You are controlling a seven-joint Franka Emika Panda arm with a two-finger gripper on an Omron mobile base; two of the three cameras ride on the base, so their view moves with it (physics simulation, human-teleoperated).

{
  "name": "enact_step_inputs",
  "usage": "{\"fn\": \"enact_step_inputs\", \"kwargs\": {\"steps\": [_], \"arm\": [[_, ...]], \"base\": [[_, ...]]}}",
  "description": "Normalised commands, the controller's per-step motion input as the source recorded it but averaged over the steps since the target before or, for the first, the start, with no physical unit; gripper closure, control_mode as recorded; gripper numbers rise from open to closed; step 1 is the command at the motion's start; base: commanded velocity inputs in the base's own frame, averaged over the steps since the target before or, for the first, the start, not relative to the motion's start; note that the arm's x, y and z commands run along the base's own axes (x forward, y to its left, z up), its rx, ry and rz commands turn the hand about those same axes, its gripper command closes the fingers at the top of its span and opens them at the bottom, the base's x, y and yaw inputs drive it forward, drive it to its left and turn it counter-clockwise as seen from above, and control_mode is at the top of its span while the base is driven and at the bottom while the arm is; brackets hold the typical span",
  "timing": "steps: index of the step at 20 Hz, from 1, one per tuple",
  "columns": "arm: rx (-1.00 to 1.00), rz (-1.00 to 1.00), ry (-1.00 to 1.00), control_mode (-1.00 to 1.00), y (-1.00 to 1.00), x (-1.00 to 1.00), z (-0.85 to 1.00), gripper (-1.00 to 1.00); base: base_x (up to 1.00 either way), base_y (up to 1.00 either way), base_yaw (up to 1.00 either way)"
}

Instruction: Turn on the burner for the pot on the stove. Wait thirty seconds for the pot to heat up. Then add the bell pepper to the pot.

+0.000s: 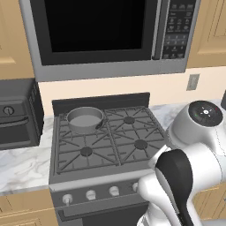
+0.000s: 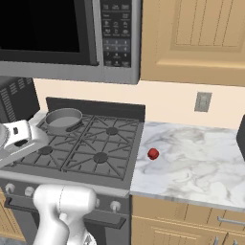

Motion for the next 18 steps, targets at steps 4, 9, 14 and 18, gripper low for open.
{"fn": "enact_step_inputs", "kwargs": {"steps": [4, 9, 14, 18], "arm": [[0.0, 0.0, 0.0, -1.0, 0.0, 0.0, 0.0, -1.0], [0.0, 0.0, 0.0, -1.0, 0.0, 0.0, 0.0, -1.0], [0.0, 0.0, 0.0, -1.0, 0.0, 0.0, 0.0, -1.0], [0.0, 0.0, 0.0, -1.0, 0.0, 0.0, 0.0, -1.0]], "base": [[0.0, 0.0, 0.0], [0.0, 0.0, 0.0], [0.0, 0.0, 0.0], [0.0, 0.0, 0.0]]}}
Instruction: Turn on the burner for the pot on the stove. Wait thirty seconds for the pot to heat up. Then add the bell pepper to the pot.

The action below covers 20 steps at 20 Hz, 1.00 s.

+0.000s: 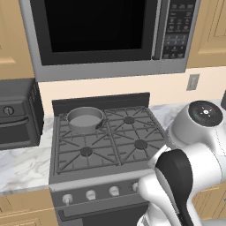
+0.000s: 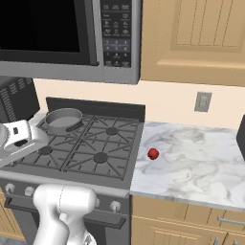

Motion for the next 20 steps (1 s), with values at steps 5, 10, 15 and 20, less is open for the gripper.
{"fn": "enact_step_inputs", "kwargs": {"steps": [5, 10, 15, 20], "arm": [[0.0, 0.0, 0.0, -1.0, 0.0, 0.0, 0.0, -1.0], [0.0, 0.0, 0.0, -1.0, 0.0, 0.0, 0.0, -1.0], [0.0, 0.0, 0.0, -1.0, 0.0, 0.0, 0.0, -1.0], [0.0, 0.0, 0.0, -1.0, 0.0, 0.0, 0.0, -1.0]], "base": [[0.0, 0.0, 0.0], [0.0, 0.0, 0.0], [0.0, 0.0, 0.0], [0.0, 0.0, 0.0]]}}
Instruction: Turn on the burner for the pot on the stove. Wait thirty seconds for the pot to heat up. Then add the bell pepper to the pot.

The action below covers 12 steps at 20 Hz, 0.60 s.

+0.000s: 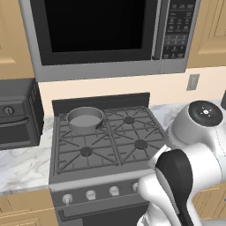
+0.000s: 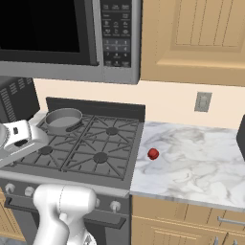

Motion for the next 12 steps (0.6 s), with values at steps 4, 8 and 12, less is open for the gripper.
{"fn": "enact_step_inputs", "kwargs": {"steps": [4, 8, 12], "arm": [[0.0, 0.0, 0.0, -1.0, 0.0, 0.0, 0.0, -1.0], [0.0, 0.0, 0.0, -1.0, 0.0, 0.0, 0.0, -1.0], [0.0, 0.0, 0.0, -1.0, 0.0, 0.0, 0.0, -1.0]], "base": [[0.0, 0.0, 0.0], [0.0, 0.0, 0.0], [0.0, 0.0, 0.0]]}}
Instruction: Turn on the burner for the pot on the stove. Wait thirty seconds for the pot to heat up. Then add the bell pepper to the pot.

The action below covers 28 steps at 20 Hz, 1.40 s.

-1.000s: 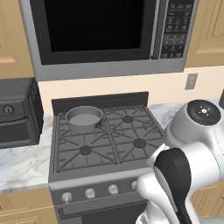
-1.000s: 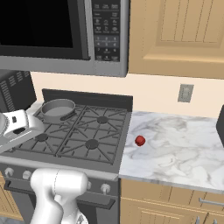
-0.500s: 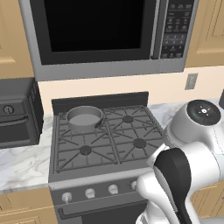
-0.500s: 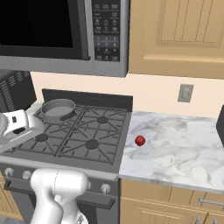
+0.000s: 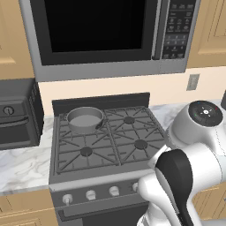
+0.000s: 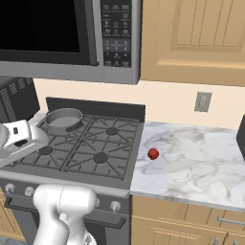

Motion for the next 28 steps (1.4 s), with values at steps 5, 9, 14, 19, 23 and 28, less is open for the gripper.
{"fn": "enact_step_inputs", "kwargs": {"steps": [5, 9, 14, 19, 23, 28], "arm": [[0.0, 0.0, 0.0, -1.0, 0.0, 0.0, 0.0, -1.0], [0.0, 0.0, 0.0, -1.0, 0.0, 0.0, 0.0, -1.0], [0.0, 0.0, 0.0, -1.0, 0.0, 0.0, 0.0, -1.0], [0.0, 0.0, 0.0, -1.0, 0.0, 0.0, 0.0, -1.0], [0.0, 0.0, 0.0, -1.0, 0.0, 0.0, 0.0, -1.0], [0.0, 0.0, 0.0, -1.0, 0.0, 0.0, 0.0, -1.0]], "base": [[0.0, 0.0, 0.0], [0.0, 0.0, 0.0], [0.0, 0.0, 0.0], [0.0, 0.0, 0.0], [0.0, 0.0, 0.0], [0.0, 0.0, 0.0]]}}
